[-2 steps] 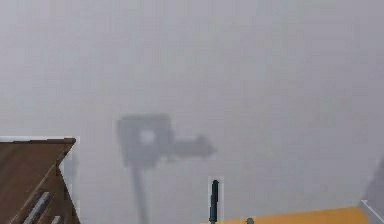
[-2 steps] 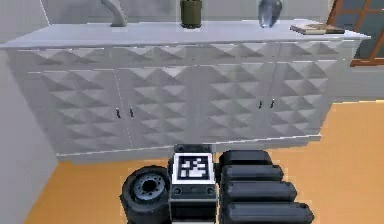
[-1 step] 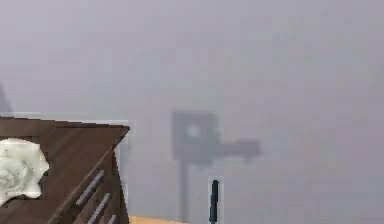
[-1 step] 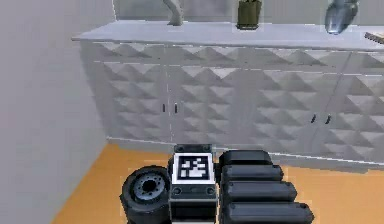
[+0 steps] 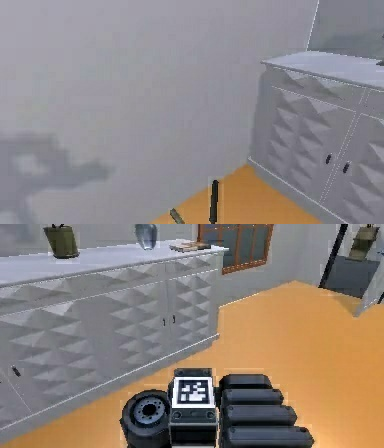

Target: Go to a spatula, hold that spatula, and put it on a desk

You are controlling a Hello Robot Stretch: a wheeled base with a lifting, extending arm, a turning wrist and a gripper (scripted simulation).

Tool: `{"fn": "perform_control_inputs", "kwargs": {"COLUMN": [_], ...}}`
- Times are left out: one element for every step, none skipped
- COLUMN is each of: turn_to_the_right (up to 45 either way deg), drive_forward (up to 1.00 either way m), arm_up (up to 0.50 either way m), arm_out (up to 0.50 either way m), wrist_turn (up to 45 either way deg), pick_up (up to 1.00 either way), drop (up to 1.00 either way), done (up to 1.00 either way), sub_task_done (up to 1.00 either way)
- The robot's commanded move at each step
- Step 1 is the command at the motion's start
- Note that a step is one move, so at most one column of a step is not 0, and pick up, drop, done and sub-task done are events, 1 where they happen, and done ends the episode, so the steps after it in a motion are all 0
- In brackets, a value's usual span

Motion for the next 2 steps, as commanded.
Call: {"fn": "perform_control_inputs", "kwargs": {"turn_to_the_right": [45.0, 15.0], "drive_forward": [0.0, 0.0], "arm_up": [0.0, 0.0], "arm_out": [0.0, 0.0], "wrist_turn": [0.0, 0.0], "pick_up": [0.0, 0.0], "drop": [0.0, 0.0], "done": [0.0, 0.0], "sub_task_done": [0.0, 0.0]}}
